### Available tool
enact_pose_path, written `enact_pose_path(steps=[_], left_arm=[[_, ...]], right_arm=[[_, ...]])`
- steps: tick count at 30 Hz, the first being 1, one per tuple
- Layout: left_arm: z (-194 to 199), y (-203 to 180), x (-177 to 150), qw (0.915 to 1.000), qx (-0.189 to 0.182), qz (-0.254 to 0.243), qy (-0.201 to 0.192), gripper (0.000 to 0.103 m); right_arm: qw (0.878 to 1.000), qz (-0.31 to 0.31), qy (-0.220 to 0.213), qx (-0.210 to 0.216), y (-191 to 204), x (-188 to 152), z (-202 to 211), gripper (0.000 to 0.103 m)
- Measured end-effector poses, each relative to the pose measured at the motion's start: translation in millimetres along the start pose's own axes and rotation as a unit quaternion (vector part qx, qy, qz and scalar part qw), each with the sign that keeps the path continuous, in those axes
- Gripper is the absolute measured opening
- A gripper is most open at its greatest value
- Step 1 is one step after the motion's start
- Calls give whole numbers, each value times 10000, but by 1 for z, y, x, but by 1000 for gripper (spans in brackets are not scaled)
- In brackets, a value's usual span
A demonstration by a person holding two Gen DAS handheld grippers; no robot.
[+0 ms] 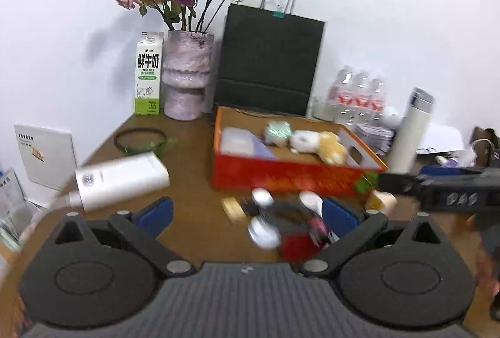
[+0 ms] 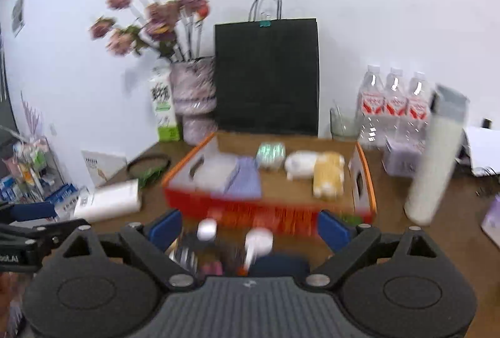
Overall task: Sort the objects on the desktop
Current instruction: 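Grasp the navy zip case with the right tool while the left tool grasps the black cable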
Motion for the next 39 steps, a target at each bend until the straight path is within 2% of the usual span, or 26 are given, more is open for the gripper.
enact_pose_path(steps=[3,5,8,14,18,22,24,26,29,30,31,32,33,36,37,38,39], left_arm=[[8,-14,-44,9998,101,-169,-103,103],[6,-17,-64,9990,154,-417,34,103],[2,-19,-81,9981,178,-559,211,103],[-8,-13,-92,9977,255,-532,331,103],[-13,-10,-87,9985,70,-356,416,103],[-31,-13,-63,9979,57,-581,263,103],[-45,-15,-51,9977,-167,-596,278,103],[-56,-18,-42,9969,-463,-608,212,102],[-74,-21,-26,9944,-564,-881,159,101],[-84,-22,-20,9932,-526,-1011,247,99],[-93,-24,-15,9921,-369,-1150,345,85],[-101,-27,-10,9907,-261,-1268,427,77],[-111,-31,-8,9881,-303,-1390,587,69],[-150,-39,-10,9752,-869,-1430,1448,66],[-161,-37,-13,9713,-893,-1338,1753,70],[-168,-36,-12,9706,-933,-1206,1863,71],[-172,-36,-11,9680,-935,-1234,1975,71]], right_arm=[[9998,143,-99,-129,12,-51,21,93],[9998,59,-89,-162,11,-75,28,93],[9995,9,-16,-328,7,-103,33,93],[9982,-213,256,-501,-2,-127,22,93],[9979,-276,310,-501,-7,-129,18,93],[9980,-348,190,-495,-10,-107,7,92],[9975,-406,196,-540,-13,-96,-5,90],[9968,-502,303,-540,-16,-87,-22,85],[9945,-729,612,-431,-21,-80,-49,82],[9938,-758,710,-406,-22,-79,-58,79],[9931,-752,800,-406,-22,-79,-65,78],[9926,-673,916,-431,-20,-80,-73,78],[9925,-588,966,-472,-18,-80,-77,78],[9930,-319,1060,-421,-11,-86,-87,79],[9931,-177,1089,-391,-7,-88,-90,78],[9916,-98,1226,-389,-4,-90,-94,79],[9918,-12,1205,-435,-2,-90,-96,73]])
Point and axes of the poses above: each gripper's, at about its wrist camera, not at the fingertips, and z roughly against the way its jaws point, y to its left, x to its top, the point moved 5 cm from there along -z, roughly the way its jaws point, and after that the axes turned 11 degrees about -x, right-handed, at the moved point
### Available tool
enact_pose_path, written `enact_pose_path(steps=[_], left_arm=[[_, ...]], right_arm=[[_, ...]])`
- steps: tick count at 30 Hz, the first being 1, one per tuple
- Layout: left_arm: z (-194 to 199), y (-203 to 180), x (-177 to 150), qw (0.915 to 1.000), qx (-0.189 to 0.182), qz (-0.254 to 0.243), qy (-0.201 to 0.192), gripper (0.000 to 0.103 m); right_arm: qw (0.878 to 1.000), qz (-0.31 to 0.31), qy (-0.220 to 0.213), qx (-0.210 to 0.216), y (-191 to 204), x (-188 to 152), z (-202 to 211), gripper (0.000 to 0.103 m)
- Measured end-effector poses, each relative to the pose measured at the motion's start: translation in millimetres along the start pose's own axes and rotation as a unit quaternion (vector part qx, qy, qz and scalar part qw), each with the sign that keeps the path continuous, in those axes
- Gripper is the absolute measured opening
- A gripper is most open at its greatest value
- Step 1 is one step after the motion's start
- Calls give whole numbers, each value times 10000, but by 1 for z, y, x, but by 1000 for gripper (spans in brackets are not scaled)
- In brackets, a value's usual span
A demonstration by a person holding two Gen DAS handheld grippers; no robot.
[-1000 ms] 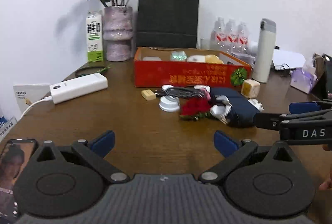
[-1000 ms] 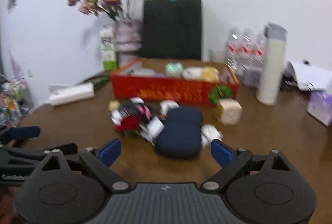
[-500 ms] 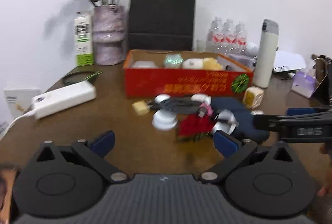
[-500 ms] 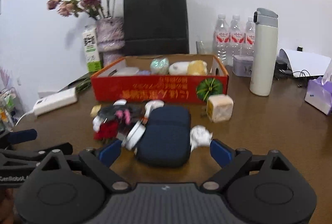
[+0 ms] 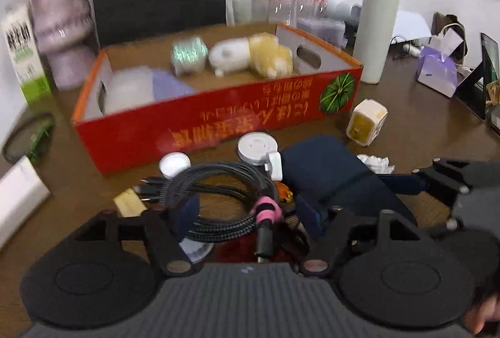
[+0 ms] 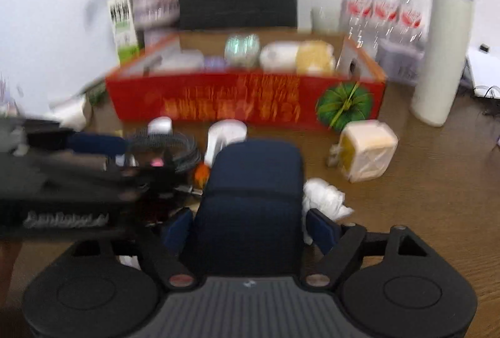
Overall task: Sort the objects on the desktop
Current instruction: 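Grasp the navy zip case with the right tool while the left tool grasps the black cable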
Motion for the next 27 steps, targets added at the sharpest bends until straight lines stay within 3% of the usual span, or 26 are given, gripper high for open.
enact_pose_path(steps=[1,3,6,12,16,18,22,27], left_arm=[[-3,0,1,9999,21,-56,113,52],[-4,0,-2,9998,-84,84,145,26],[8,-8,-6,9996,-183,42,-230,17],[76,-24,4,9905,-204,164,-1352,17],[148,-22,4,9757,-245,590,-2097,17],[180,-23,-6,9712,-283,646,-2274,17],[199,-28,-47,9745,-300,811,-2068,17],[170,-46,-107,9888,130,725,-1302,17]], right_arm=[[10000,49,-29,-17,2,0,1,69],[10000,-79,-36,49,-1,1,3,64],[9994,-244,-154,189,-8,1,12,62],[9970,-542,-551,92,-28,0,49,62],[9939,-619,-918,34,-44,3,89,62],[9922,-584,-1103,16,-48,2,110,62],[9917,-489,-1182,115,-49,-9,137,63],[9955,-300,-867,233,-38,-47,137,63]])
Point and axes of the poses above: each gripper's, at about its wrist camera, not at the fingertips, and z roughly against the way its jaws point, y to its left, x to its top, the point moved 5 cm from there along -z, roughly the way its jaws point, and after that the axes turned 11 degrees about -x, right-handed, at the moved point
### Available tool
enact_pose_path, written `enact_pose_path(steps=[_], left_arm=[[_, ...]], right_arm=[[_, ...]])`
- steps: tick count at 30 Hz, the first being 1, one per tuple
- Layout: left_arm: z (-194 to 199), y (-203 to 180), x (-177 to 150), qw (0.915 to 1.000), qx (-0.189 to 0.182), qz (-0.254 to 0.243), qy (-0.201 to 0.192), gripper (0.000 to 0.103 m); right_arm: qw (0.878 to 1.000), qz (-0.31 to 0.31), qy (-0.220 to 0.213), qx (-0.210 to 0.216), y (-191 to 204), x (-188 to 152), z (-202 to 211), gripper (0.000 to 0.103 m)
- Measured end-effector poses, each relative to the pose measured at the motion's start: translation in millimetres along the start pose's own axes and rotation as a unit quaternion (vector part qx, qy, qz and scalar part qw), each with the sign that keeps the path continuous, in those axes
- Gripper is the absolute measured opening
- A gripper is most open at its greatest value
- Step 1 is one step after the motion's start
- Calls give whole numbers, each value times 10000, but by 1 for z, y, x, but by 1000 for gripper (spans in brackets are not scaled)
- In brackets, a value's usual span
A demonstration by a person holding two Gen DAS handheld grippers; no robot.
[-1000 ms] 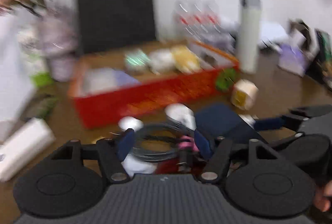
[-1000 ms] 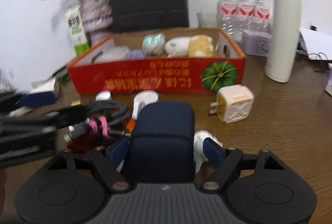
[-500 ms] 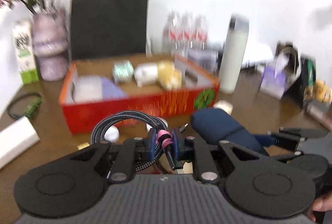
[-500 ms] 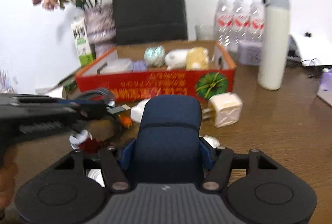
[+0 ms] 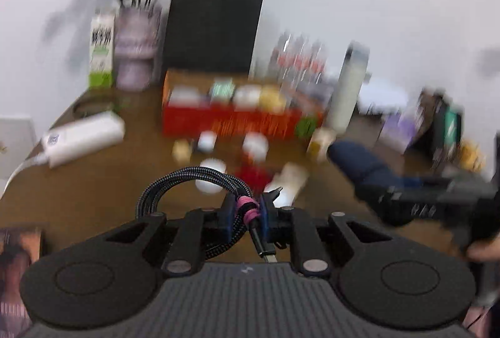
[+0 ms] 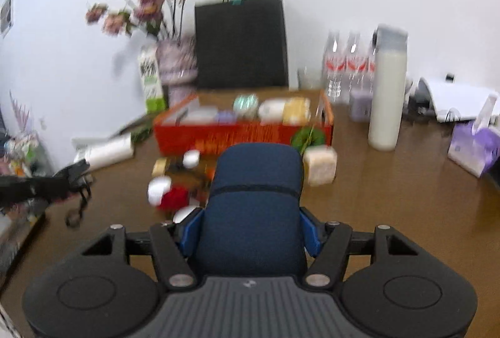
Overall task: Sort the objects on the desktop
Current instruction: 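Grasp the navy zip case with the right tool while the left tool grasps the black cable, then carry the zip case and cable into the cardboard box and release both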
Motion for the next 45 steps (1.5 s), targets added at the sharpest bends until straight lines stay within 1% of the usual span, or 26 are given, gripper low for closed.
enact_pose_path(steps=[2,4,8,9,11,12,13,16,19,21,23,24,25,26,27,28,29,31,33,34,37,39,41,42,44,45], left_arm=[[-7,-3,-22,9993,207,-153,267,17],[-14,-6,-38,9981,300,-302,436,17],[-25,-6,-54,9962,315,-400,701,18],[-25,-6,-54,9964,305,-417,676,22],[-17,-6,-53,9973,274,-464,507,42],[-12,-5,-52,9976,233,-499,414,61],[-6,-4,-50,9979,169,-530,324,76],[10,7,-49,9988,-189,-407,200,78],[5,4,-51,9980,-470,-313,297,78],[-7,-2,-56,9968,-410,-472,497,79],[-19,-2,-60,9962,-216,-511,673,78],[-25,-2,-62,9956,-154,-511,771,71],[-30,-1,-64,9950,-133,-457,879,55],[-30,0,-65,9955,-68,-491,802,49],[-30,0,-65,9953,-76,-517,811,31],[-29,0,-65,9952,-63,-510,830,25],[-28,1,-64,9954,-88,-467,830,23],[-23,2,-61,9967,-55,-323,736,22],[-16,4,-58,9983,-47,-203,552,22],[-14,5,-56,9987,-68,-141,488,22],[-11,6,-51,9993,-20,-55,373,22],[-11,7,-49,9993,78,-42,374,22],[-12,8,-50,9992,108,3,395,22],[-12,8,-50,9992,110,11,393,22],[-14,8,-50,9991,118,12,398,22],[-15,7,-51,9991,126,11,392,22]], right_arm=[[9997,43,258,-39,2,-20,-4,63],[9991,35,417,-39,2,-35,-4,63],[9988,216,449,-19,10,-48,2,63],[9987,270,443,-21,14,-49,2,63],[9985,324,438,-32,19,-49,1,64],[9985,345,433,-39,20,-49,0,66],[9984,361,424,-53,21,-49,-1,66],[9985,413,356,-44,23,-48,0,66],[9988,317,372,1,21,-46,-2,66],[9988,261,404,20,20,-46,-4,67],[9987,271,427,-13,20,-46,-5,67],[9986,292,444,-32,20,-46,-6,67],[9984,316,461,-42,21,-46,-6,67],[9983,341,471,-46,20,-47,-6,68],[9980,376,509,-44,20,-48,-7,74],[9972,449,596,-32,22,-50,-8,78],[9967,515,633,-10,23,-51,-9,78],[9962,688,539,-39,28,-53,-7,77],[9963,829,208,-21,31,-49,4,77],[9957,920,54,96,35,-47,10,77],[9914,1159,125,588,50,-49,15,74],[9923,1196,-16,317,53,-49,14,74],[9954,952,-97,-95,44,-45,10,78],[9965,818,36,-190,38,-44,4,78],[9963,729,441,-145,34,-47,-15,75],[9954,825,428,-216,37,-49,-16,74]])
Point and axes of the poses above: each gripper's, at about its wrist camera, not at the fingertips, and z roughly against the way its jaws point, y to its left, x to its top, the point moved 5 cm from there along -z, roughly the way its jaws point, and after that the axes turned 11 degrees about -x, right-handed, at the moved point
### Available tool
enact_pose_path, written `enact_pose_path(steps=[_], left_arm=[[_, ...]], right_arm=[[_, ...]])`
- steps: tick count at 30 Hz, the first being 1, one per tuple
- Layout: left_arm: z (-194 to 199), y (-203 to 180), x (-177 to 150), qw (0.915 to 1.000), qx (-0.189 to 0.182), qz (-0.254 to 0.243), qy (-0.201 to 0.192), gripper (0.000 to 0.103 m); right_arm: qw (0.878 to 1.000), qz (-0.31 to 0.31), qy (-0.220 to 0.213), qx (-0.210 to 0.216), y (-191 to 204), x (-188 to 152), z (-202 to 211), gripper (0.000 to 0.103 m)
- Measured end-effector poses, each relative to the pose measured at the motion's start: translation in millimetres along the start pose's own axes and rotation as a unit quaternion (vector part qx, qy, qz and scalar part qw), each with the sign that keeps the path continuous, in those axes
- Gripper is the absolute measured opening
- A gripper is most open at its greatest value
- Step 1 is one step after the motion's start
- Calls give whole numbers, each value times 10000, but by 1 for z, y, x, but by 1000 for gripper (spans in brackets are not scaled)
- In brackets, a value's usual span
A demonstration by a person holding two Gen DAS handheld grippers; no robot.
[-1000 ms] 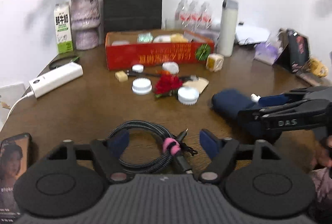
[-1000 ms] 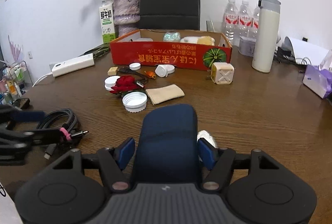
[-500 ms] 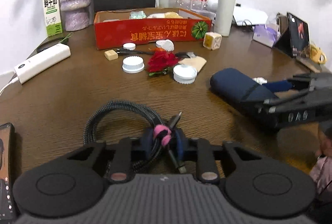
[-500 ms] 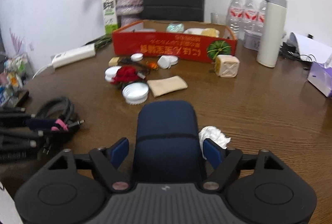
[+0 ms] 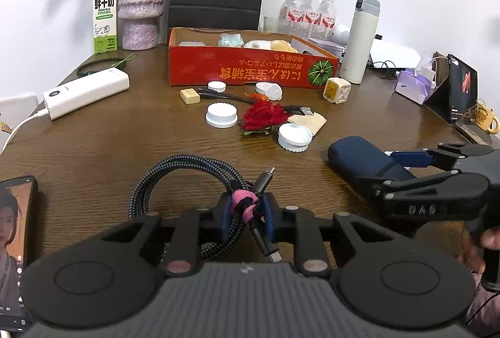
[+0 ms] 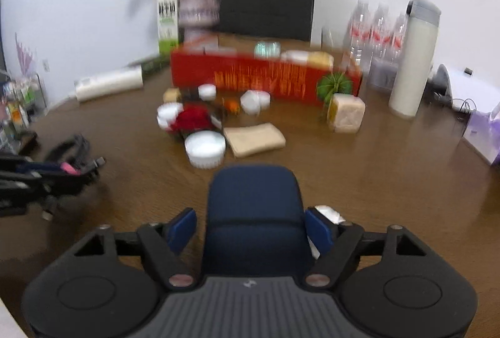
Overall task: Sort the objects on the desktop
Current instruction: 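Carry the zip case and cable into the cardboard box and release both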
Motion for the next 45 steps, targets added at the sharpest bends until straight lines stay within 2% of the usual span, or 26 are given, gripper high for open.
enact_pose_path(steps=[2,4,5,7,8,11,15,18,21,25,28,31,35,39,42,45], left_arm=[[-1,1,-1,10000,41,-23,21,22],[-4,2,-1,9999,79,-15,65,23],[-5,2,-2,9999,111,-5,71,23],[-6,3,-2,9999,123,-2,59,22],[-7,4,-2,9999,112,5,64,22],[-12,4,-3,9999,124,19,81,23],[-14,3,-2,9998,205,47,32,22],[-5,4,8,9994,283,74,-198,22],[5,5,30,9983,334,40,-474,22],[9,9,73,9972,185,-86,-726,22],[5,16,125,9960,-30,-218,-866,22],[-8,35,189,9962,-211,-84,-840,22],[-45,55,256,9975,-157,107,-682,22],[-116,61,298,9985,-311,332,-290,22],[-183,70,301,9988,-186,449,116,22],[-236,94,290,9940,-199,954,496,22]], right_arm=[[9995,278,-150,50,11,0,6,74],[9985,365,-162,386,20,-1,9,72],[9980,338,-164,508,22,-1,10,73],[9982,248,-142,523,20,0,6,82],[9985,209,-87,501,20,1,3,83],[9983,210,116,528,23,0,-4,78],[9982,64,191,559,25,-2,-3,63],[9977,-132,195,643,21,4,2,61],[9955,-483,29,809,9,23,11,61],[9936,-726,-391,775,-15,62,22,61],[9928,-810,-624,617,-36,104,16,61],[9912,-835,-890,509,-51,152,3,61],[9907,-958,-883,400,-66,210,-36,61],[9904,-1292,-311,371,-76,252,-105,61],[9870,-1546,350,279,-78,263,-171,61],[9795,-1770,884,384,-64,260,-221,61]])
Point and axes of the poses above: each gripper's, at about its wrist camera, not at the fingertips, and z roughly against the way its jaws point, y to its left, x to its top, the point moved 5 cm from there along -z, roughly the way its jaws point, and after that the axes turned 11 degrees about -x, right-handed, at the moved point
